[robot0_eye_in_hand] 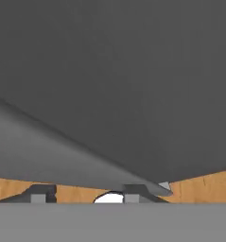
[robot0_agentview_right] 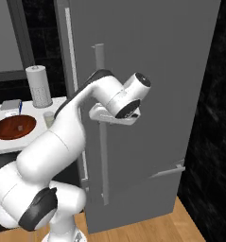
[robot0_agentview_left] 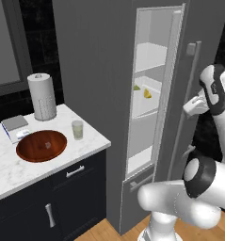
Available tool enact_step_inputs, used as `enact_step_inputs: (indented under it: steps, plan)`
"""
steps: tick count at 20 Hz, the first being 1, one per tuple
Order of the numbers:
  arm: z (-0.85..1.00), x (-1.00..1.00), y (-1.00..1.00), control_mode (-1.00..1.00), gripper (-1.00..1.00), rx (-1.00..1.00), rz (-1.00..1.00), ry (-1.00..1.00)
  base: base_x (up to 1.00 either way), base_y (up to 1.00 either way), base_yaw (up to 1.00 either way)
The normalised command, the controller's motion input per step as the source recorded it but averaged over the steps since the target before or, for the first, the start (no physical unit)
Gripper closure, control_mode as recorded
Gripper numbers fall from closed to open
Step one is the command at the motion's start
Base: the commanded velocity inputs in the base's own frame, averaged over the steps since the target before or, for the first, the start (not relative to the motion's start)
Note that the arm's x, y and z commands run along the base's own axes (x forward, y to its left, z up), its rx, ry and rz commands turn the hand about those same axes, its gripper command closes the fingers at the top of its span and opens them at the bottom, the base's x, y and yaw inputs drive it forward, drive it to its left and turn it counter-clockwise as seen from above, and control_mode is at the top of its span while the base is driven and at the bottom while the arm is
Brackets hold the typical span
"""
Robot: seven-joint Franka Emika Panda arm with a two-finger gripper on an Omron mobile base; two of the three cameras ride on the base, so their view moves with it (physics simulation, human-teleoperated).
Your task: Grab a lemon wedge from the fridge and one ice cube from the ice bowl, and put them in the glass of lemonade.
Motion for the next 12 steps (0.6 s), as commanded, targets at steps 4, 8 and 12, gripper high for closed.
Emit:
enact_step_inputs:
  steps: [4,8,12]
  plan:
    - [-0.26,-0.55,-0.42,-1.00,-1.00,0.16,-0.20,-0.36,0.00,0.00,0.00]
    - [0.00,-0.88,-0.05,-1.00,-1.00,0.05,-0.06,-0.33,0.00,0.00,0.00]
    - [0.02,-1.00,0.00,-1.00,-1.00,0.00,0.00,-0.47,0.00,0.00,0.00]
